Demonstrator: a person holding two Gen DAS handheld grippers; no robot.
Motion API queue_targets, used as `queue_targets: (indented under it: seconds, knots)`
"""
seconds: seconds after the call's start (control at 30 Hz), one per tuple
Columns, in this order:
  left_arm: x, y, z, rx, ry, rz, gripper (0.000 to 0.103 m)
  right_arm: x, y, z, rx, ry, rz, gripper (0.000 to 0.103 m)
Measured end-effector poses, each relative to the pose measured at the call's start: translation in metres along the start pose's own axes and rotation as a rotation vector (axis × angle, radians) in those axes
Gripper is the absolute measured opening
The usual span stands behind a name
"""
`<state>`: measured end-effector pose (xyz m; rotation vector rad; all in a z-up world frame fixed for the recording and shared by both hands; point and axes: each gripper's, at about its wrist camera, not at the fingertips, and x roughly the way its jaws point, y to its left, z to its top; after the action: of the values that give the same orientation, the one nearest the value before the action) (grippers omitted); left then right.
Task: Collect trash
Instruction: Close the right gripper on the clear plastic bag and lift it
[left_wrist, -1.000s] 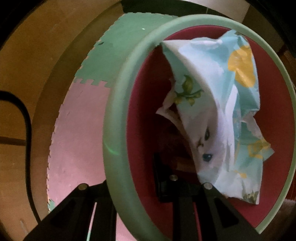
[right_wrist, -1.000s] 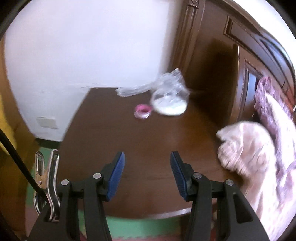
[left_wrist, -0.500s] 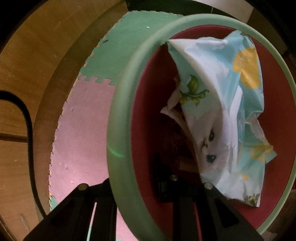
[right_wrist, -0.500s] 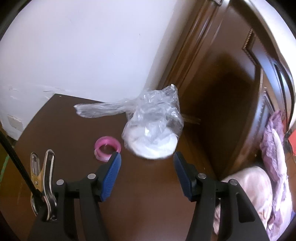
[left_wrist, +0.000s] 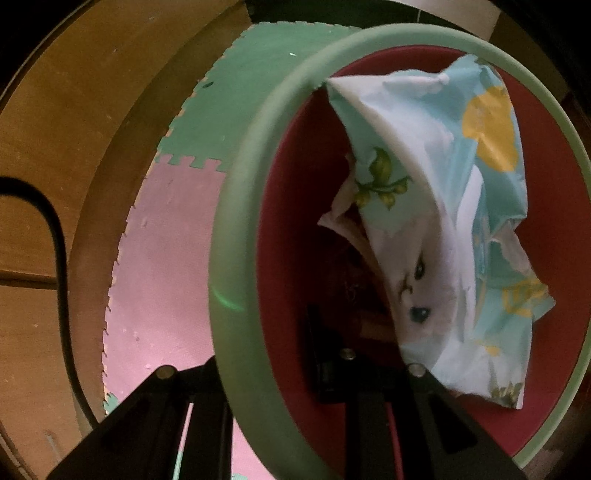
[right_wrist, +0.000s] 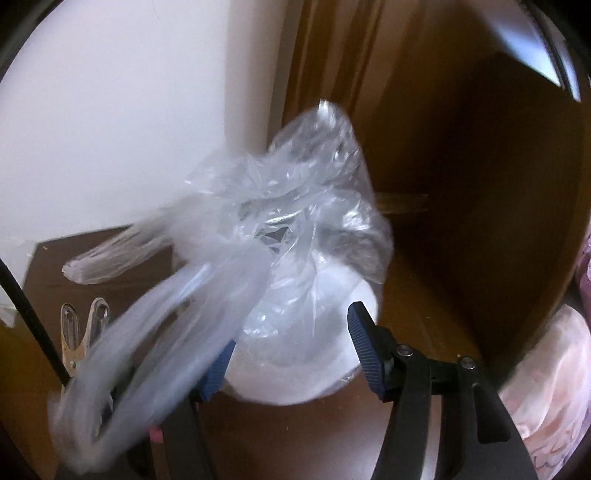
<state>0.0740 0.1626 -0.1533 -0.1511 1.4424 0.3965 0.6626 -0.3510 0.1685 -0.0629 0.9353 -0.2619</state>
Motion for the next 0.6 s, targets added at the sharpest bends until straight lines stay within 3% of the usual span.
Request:
queue_targets:
  seconds: [0.1,0.17,0.33,0.6]
  knots:
    - [-0.001,0.0,0.001,-0.021,0.007,-0.003,0.019,0.005,0.003,0.005,0.0,-0.003,-0.007,0.061]
    - [-0.001,0.001,0.001,-0.034,0.008,-0.006,0.019,0.005,0.005,0.006,-0.016,-0.01,0.006,0.05]
    - [-0.001,0.006,0.001,-0.067,0.007,-0.019,0.019,-0.005,0.004,0.003,-0.034,-0.028,0.007,0.003]
    - [0.001,0.008,0.0,-0.058,0.008,-0.025,0.018,-0.055,-0.037,-0.022,0.03,-0.127,0.072,0.002]
